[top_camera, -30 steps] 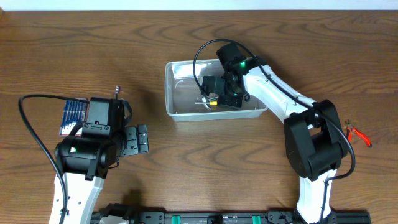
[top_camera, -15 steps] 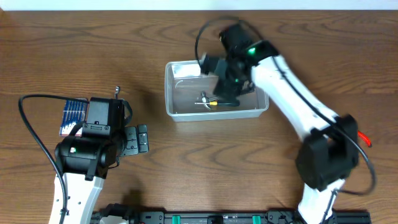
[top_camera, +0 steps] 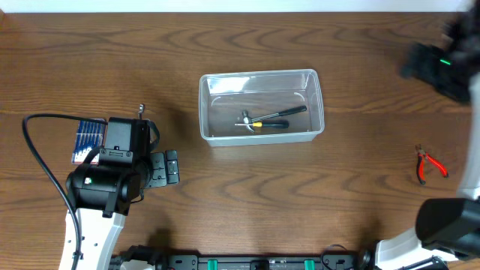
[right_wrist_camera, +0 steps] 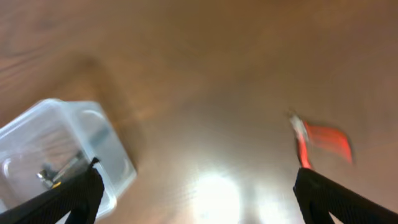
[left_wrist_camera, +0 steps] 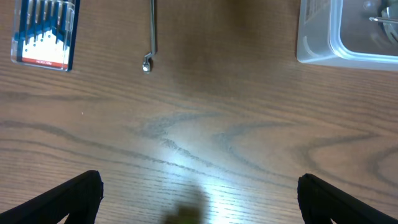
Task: Pack container
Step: 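Move the right gripper over the red-handled pliers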
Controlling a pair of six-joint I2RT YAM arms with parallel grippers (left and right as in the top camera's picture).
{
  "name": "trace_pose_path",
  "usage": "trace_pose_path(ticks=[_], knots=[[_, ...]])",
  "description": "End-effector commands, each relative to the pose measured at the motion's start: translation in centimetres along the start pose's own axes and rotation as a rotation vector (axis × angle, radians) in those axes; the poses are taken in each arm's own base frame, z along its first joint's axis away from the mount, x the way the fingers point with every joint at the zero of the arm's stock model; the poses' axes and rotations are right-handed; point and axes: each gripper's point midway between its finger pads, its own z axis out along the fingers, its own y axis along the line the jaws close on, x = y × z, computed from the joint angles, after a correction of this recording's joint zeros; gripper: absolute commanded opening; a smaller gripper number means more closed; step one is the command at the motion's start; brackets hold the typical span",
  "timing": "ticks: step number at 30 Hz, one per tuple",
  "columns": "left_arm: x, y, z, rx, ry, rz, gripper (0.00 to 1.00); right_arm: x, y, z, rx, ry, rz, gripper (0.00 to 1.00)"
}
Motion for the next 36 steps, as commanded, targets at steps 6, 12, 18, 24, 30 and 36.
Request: trace_pose_path(ticks=[6, 12, 18, 24, 30, 36], knots=[[-0.9, -0.2, -0.6, 0.009, -0.037, -0.014, 0.98, 4.4, -10.6, 0.0, 0.144, 0.172, 0.386, 0.99], [-1.2, -0.3, -0.6, 0.012, -0.049, -0.015, 0.98, 8.1, -12.1, 2.1, 0.155, 0.206, 0.379, 0.99], [-1.2, -0.3, -0.6, 0.012, -0.050, -0.015, 0.98, 9.1, -12.7, 5.9, 0.123, 0.156, 0.082, 0.99], [-1.2, -0.3, -0.6, 0.012, -0.048, -0.015, 0.98, 10.4, -14.8, 9.0, 0.206, 0.177, 0.007, 0.99], [-1.1, -0.3, -0.6, 0.011, -0.045, -0.015, 0.98, 10.4, -15.2, 11.2, 0.203, 0.135, 0.003, 0.99], [-1.1, -0.3, -0.6, 0.011, -0.045, -0.015, 0.98, 10.7, -14.7, 13.7, 0.154, 0.092, 0.000, 0.98]])
